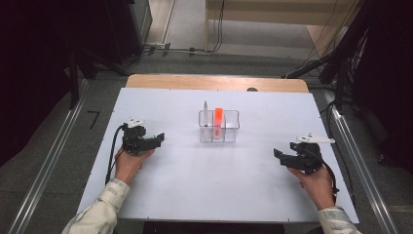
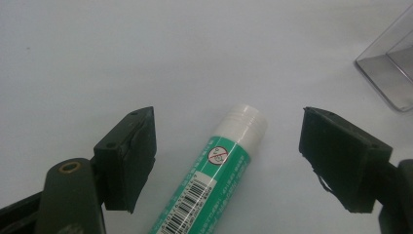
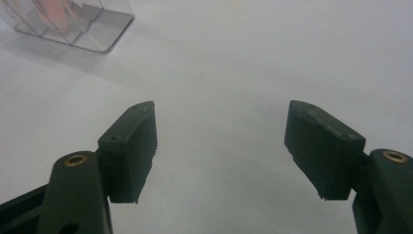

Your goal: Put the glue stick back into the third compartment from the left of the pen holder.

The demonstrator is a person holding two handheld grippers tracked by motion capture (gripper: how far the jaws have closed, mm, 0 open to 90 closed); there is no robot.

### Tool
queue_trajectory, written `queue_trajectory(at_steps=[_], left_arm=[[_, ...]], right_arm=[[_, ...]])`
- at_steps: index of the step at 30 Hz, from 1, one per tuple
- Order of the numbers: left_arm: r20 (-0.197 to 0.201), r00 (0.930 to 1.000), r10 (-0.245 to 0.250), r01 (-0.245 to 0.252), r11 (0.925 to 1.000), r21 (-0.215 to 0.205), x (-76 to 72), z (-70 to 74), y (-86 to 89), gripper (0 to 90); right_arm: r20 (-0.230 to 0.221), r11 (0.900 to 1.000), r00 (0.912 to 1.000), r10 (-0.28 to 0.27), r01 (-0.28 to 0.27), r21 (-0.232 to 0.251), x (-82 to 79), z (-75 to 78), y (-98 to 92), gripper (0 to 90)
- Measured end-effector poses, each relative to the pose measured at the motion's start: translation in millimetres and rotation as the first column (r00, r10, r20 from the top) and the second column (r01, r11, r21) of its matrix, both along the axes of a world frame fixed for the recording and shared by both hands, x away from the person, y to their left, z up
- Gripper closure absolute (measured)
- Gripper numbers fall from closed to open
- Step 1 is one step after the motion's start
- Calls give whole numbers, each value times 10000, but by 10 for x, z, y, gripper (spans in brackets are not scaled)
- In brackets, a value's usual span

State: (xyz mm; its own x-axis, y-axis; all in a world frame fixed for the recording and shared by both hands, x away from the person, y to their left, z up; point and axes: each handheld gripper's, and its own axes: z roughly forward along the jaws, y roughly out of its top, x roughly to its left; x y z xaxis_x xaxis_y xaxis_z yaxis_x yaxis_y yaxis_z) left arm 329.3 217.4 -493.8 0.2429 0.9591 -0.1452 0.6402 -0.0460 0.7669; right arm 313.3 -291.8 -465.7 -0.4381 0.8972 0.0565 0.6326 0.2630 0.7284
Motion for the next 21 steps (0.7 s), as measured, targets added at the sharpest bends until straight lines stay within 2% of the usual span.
queue_trajectory(at_steps=[15,21], left_arm=[[-193,9998,-20,22,10000,63,48,-33,-30,265],[-290,9995,-92,100,9996,275,69,-26,-83,277]], right_arm=[[-64,10000,10000,47,-47,-18,5,-7,6,264],[-64,10000,9999,80,-80,-37,1,-7,14,264]])
